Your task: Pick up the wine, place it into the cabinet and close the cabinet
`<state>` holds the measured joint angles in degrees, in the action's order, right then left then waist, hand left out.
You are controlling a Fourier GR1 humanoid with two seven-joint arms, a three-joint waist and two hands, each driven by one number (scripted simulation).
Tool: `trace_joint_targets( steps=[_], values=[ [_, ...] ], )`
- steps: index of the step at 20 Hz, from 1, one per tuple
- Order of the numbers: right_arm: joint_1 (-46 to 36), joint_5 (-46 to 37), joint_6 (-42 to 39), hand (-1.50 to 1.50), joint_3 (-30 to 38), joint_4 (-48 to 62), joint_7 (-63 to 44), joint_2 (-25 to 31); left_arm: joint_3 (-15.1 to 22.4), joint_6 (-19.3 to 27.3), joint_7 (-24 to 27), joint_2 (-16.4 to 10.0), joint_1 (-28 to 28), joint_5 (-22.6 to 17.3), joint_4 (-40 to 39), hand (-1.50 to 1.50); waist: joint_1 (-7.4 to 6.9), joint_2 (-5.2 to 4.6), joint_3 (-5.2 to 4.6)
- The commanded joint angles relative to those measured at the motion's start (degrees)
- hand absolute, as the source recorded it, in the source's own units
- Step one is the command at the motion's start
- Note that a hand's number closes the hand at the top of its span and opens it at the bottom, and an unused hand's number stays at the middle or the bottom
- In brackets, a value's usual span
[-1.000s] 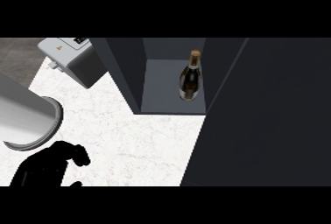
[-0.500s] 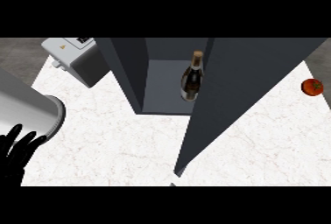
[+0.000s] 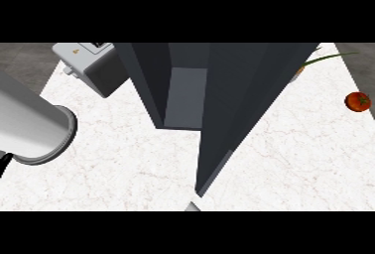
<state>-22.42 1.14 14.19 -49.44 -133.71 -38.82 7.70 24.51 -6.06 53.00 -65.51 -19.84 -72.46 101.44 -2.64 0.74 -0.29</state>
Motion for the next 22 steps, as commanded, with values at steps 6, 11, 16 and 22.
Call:
trace_joint_targets(
  steps=[6,11,16,22],
  values=[
    [-16.04,-0.88,12.92,1.5,1.18,12.88,2.46,-7.23,-6.02,-8.76,0.49,-4.32,-3.41,-2.42,-3.3,-1.5,-0.66,-0.52,0.06],
    [-25.68,1.54,17.43,1.5,7.67,23.68,2.94,-7.51,-9.11,-14.75,0.34,-5.34,-6.26,-3.46,-6.56,-1.5,-0.6,-0.59,0.15],
    [-34.92,9.98,12.0,1.5,16.93,37.5,9.2,-7.64,-11.17,-16.84,0.79,-5.1,-9.53,-1.61,-6.37,-1.5,-1.57,-0.96,0.27],
    [-43.29,17.6,1.89,1.5,26.2,51.83,14.39,-7.69,-14.26,-20.78,-0.01,-3.03,-10.13,-0.19,-11.94,-1.5,-0.86,-1.16,0.2]
  ],
)
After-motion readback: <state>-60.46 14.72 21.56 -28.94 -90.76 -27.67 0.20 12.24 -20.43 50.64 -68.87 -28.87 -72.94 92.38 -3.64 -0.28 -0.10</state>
